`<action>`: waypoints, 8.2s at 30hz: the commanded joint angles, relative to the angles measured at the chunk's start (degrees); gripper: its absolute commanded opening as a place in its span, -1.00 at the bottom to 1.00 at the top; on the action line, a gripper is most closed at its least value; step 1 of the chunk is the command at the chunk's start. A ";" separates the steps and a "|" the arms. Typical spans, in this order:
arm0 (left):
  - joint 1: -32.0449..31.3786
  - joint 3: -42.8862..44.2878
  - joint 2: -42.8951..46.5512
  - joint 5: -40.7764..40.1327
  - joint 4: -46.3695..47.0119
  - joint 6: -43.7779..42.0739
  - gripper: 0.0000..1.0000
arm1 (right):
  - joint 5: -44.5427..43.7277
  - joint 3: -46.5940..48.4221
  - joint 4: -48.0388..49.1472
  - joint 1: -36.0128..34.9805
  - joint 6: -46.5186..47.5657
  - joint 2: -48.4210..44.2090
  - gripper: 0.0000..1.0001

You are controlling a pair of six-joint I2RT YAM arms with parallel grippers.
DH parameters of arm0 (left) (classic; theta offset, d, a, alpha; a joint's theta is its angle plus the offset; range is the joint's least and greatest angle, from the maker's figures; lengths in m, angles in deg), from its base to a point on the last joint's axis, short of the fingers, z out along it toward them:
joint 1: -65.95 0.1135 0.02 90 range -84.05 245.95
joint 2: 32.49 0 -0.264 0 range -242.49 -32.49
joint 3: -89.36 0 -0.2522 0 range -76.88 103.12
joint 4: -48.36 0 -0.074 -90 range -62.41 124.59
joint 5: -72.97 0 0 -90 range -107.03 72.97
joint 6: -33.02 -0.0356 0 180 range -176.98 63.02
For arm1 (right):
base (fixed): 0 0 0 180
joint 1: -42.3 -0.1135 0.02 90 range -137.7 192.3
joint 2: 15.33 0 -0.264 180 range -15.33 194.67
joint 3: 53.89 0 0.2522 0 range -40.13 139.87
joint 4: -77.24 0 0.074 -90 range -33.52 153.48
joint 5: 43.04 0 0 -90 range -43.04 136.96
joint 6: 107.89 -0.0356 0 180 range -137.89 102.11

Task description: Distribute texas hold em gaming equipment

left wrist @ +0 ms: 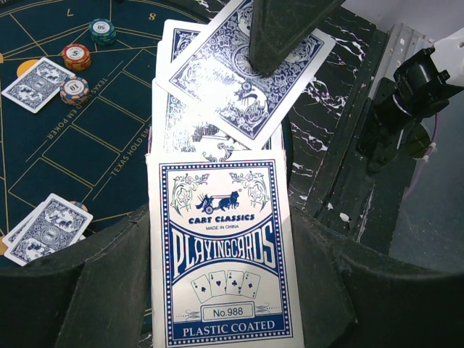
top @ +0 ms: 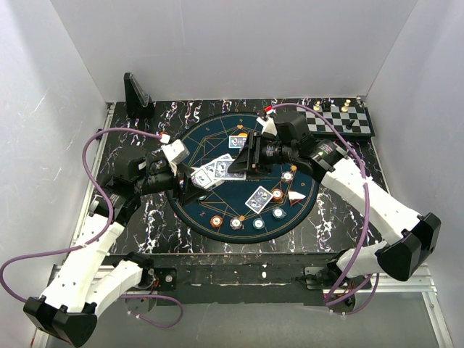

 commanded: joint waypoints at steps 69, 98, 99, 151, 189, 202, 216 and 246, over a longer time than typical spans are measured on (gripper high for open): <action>0.27 -0.26 1.00 0.87 2.81 0.46 -1.00 | 19.40 -0.63 6.29 15.42 -7.30 -7.93 -0.97; 0.27 0.17 1.00 0.87 0.52 -2.70 -1.00 | 12.81 51.92 5.67 28.35 -5.36 63.86 -0.97; 0.27 0.09 0.91 0.87 0.44 -2.87 -1.00 | 12.63 52.46 5.67 28.01 -5.72 65.27 -0.97; 0.27 1.84 0.30 1.66 -2.55 -5.34 -1.00 | 15.27 8.70 0.13 0.41 2.72 10.35 0.77; 0.27 2.46 1.35 2.46 -1.50 -4.11 -1.00 | 15.36 -0.36 5.77 4.71 -3.35 3.15 -0.09; 0.18 2.55 1.35 2.19 -0.71 -3.67 -1.00 | 13.51 -1.76 -0.75 4.71 -0.45 -0.37 0.13; 0.27 2.46 1.27 2.02 -0.53 -3.58 -1.00 | 14.04 -0.54 -1.71 4.89 -2.03 -1.77 -0.39; 0.27 2.20 1.62 0.87 -0.97 -4.02 -1.00 | 20.71 3.77 -13.04 13.23 2.63 -8.19 -0.97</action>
